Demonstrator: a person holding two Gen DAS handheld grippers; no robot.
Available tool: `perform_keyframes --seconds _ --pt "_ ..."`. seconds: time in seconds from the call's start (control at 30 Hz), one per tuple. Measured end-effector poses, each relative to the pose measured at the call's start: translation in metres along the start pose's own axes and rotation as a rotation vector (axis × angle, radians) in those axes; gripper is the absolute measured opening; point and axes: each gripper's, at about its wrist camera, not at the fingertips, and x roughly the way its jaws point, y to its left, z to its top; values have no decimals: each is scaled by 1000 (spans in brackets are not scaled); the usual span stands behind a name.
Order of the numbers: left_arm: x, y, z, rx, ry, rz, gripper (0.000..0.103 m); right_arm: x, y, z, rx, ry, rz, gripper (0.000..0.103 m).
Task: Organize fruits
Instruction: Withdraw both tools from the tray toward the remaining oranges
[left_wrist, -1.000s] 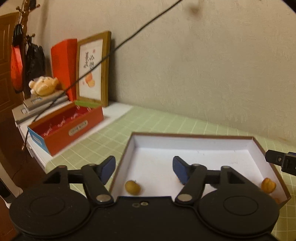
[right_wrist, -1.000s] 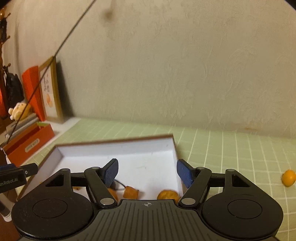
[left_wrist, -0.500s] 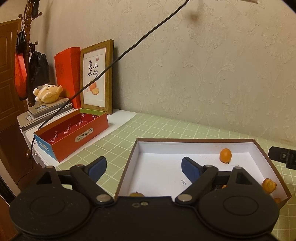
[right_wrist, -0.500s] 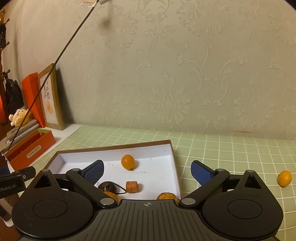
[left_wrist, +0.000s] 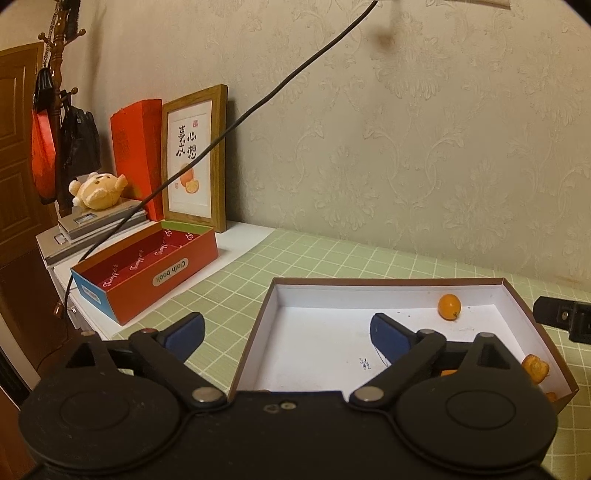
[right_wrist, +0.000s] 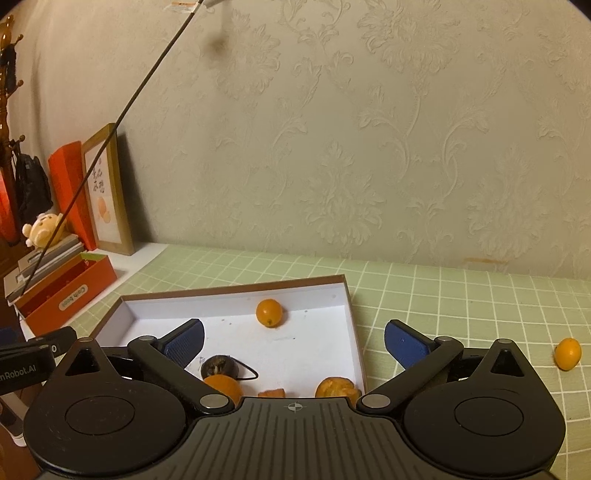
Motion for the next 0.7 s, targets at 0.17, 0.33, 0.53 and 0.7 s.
perform_keyframes --seconds 0.17,0.33,0.53,0.7 --pt "-4 -1 0 -1 -7 -7 92 -5 -1 1 5 -9 6 103" --pt "-11 -3 2 -1 -26 -12 95 -13 -4 2 13 -27 21 103" --pt "-21 -13 2 31 -54 -41 95 -30 -12 3 38 -72 37 103" --pt "-30 -28 1 65 -75 -98 94 -46 -29 6 78 -102 21 103"
